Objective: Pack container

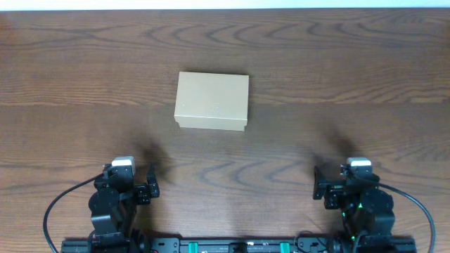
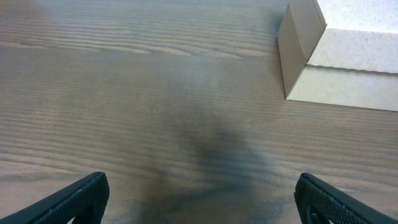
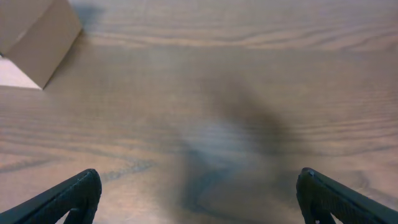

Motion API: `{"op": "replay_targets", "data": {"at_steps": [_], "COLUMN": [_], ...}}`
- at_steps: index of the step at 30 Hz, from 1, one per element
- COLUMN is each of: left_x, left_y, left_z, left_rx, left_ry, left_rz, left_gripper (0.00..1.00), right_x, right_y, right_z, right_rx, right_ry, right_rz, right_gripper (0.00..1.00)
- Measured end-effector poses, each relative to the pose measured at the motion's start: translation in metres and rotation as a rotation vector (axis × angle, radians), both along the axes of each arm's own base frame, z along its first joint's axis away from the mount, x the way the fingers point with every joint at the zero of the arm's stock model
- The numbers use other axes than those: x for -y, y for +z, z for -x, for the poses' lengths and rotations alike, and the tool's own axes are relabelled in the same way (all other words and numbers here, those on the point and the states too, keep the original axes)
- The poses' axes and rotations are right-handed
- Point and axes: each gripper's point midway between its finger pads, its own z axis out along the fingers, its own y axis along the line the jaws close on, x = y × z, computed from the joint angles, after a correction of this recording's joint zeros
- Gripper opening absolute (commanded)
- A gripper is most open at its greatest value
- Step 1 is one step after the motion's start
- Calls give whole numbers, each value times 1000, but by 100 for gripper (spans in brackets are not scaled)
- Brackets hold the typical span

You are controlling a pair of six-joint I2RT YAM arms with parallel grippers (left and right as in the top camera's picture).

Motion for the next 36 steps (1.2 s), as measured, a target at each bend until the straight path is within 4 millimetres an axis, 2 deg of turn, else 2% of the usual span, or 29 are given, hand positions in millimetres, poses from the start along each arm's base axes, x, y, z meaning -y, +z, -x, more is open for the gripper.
{"op": "replay_targets", "data": {"at_steps": [9, 36], "left_x": [0, 0], "left_y": [0, 0], "left_z": [0, 0], "left_rx": [0, 0], "left_ry": [0, 0], "left_rz": [0, 0], "left_gripper": [95, 95], "right_x": [-1, -2], "right_y": [-22, -21], "right_z": [2, 2], "right_rx": [-51, -49], "right_ry": [-8, -8], "right_rz": [-24, -28], "right_gripper": [99, 99]}}
